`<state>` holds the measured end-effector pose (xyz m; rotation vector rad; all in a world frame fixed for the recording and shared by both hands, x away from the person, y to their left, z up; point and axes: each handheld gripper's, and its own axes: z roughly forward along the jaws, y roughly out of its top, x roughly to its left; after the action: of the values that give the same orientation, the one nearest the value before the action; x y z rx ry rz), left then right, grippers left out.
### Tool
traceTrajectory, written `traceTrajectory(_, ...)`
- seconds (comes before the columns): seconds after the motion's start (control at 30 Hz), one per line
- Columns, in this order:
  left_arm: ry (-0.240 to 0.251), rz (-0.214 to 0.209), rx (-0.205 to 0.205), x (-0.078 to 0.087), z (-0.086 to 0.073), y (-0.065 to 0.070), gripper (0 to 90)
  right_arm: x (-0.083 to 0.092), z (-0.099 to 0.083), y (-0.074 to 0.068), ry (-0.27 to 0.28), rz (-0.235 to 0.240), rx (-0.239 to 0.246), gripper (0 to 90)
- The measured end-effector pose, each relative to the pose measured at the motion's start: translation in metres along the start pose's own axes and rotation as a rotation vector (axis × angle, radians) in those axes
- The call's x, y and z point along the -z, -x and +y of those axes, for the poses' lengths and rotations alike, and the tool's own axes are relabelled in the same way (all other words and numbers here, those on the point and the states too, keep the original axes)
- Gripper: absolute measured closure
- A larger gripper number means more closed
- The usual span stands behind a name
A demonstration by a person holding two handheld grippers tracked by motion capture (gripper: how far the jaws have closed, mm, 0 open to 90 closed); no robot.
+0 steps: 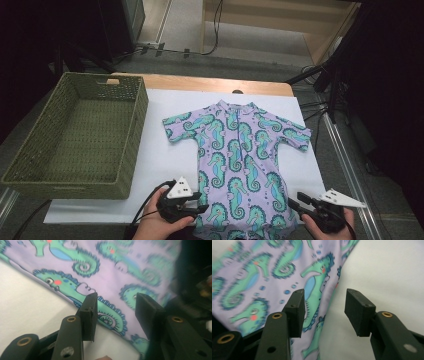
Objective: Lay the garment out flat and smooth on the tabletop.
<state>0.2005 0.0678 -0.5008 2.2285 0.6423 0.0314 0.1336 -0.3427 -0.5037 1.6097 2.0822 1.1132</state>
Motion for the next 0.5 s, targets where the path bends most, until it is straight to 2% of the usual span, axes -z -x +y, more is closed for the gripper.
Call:
traceTrajectory(0.07, -0.038, 0.043, -0.032, -0.009, 0.000, 0.005, 59.1, -0.018, 0.001, 0.001, -0.056, -0.014, 0.009, 60.2)
traceTrajectory(0.1, -0.037, 0.058, -0.042, -0.010, -0.001, 0.007, 62.9, -0.024, 0.000, 0.000, -0.070, -0.015, 0.018, 65.6)
traceTrajectory(0.17, -0.045, 0.096, -0.058, -0.013, 0.000, 0.010, 74.0, -0.028, -0.002, -0.001, -0.055, -0.016, 0.024, 80.1)
traceTrajectory(0.23, -0.054, 0.080, -0.054, -0.013, 0.002, 0.011, 87.5, -0.026, -0.002, -0.003, -0.060, 0.002, 0.033, 85.9)
traceTrajectory(0.4, -0.043, 0.080, -0.053, -0.007, -0.001, 0.009, 89.9, -0.008, -0.003, -0.009, -0.023, 0.045, 0.036, 85.1)
traceTrajectory(0.43, -0.044, 0.075, -0.050, -0.005, -0.002, 0.007, 89.8, -0.006, -0.004, -0.007, -0.038, 0.042, 0.036, 79.9)
traceTrajectory(0.5, -0.046, 0.043, -0.040, -0.002, -0.004, 0.002, 89.7, -0.005, -0.005, 0.001, -0.051, 0.011, 0.033, 61.5)
